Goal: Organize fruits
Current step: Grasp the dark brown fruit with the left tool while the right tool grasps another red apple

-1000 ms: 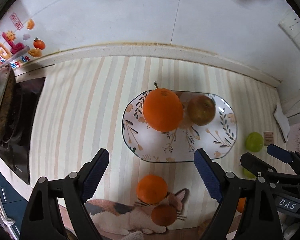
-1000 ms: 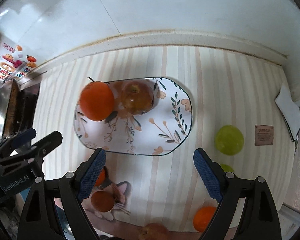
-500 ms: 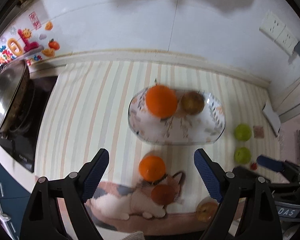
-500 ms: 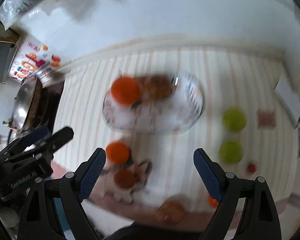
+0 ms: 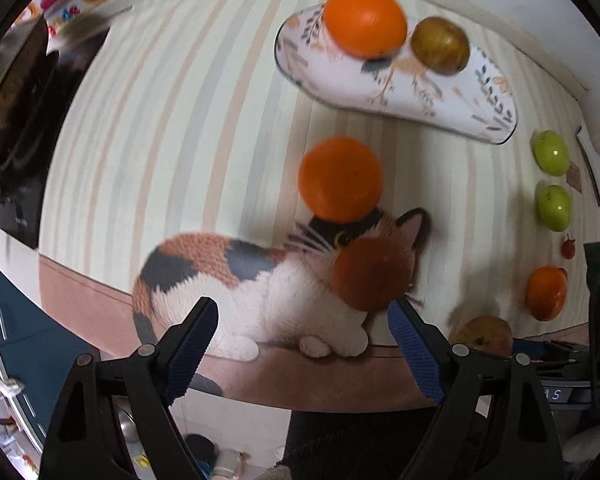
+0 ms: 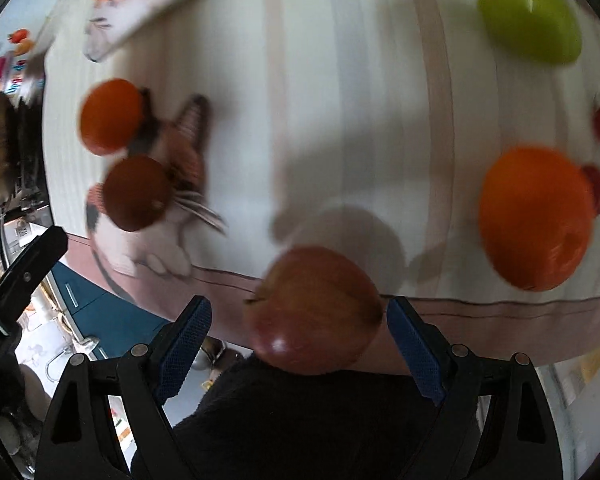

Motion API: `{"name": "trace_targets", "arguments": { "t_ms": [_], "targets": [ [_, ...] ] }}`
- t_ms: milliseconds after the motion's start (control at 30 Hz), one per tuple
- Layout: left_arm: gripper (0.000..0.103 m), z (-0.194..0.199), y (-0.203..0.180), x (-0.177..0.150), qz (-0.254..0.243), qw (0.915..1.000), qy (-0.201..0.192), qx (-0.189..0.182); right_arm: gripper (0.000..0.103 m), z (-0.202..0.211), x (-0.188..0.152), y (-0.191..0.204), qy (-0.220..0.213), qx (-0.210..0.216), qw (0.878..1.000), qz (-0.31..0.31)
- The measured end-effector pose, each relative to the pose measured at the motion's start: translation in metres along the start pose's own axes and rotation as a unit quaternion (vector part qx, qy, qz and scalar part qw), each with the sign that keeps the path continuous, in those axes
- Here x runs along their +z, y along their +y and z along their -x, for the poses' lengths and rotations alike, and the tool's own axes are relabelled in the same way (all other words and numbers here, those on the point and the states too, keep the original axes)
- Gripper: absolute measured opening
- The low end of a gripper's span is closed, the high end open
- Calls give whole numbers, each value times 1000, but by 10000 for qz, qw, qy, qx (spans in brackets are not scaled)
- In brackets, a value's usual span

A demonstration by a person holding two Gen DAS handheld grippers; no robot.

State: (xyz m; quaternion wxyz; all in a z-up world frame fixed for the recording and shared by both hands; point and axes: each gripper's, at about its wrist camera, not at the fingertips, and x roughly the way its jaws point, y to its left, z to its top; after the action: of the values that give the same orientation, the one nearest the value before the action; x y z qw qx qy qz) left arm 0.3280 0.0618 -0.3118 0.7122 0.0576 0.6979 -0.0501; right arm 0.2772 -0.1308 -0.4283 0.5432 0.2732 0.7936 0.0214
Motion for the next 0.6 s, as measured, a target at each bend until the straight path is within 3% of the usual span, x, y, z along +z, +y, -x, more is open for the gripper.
{"name": "trace_targets", "arguments": {
  "t_ms": [67,200,467,533,567,600],
  "targets": [
    [87,-4,1,0,59,10000,27,-17,75,-7,-2,-7,-23,128,9998,-123],
    [87,-18,-4,6,52,9996,136,-222,75,-4,-8,-10,-323,213,9992,-59],
    [87,-53,-42,24,-494,9974,364,-382,75,18,-4,-7,-830,-188,9963,111],
    [71,-62,-49,25,-550,9963,433,-504,75,20,-2,-5,-933,-280,9951,143],
    [53,-66,-50,25,-531,9963,469,-490,75,21,-2,-4,-984,-305,9946,144],
    [53,-69,-52,24,-529,9966,468,-432,75,21,-2,-3,-998,-307,9944,134]
  ]
}}
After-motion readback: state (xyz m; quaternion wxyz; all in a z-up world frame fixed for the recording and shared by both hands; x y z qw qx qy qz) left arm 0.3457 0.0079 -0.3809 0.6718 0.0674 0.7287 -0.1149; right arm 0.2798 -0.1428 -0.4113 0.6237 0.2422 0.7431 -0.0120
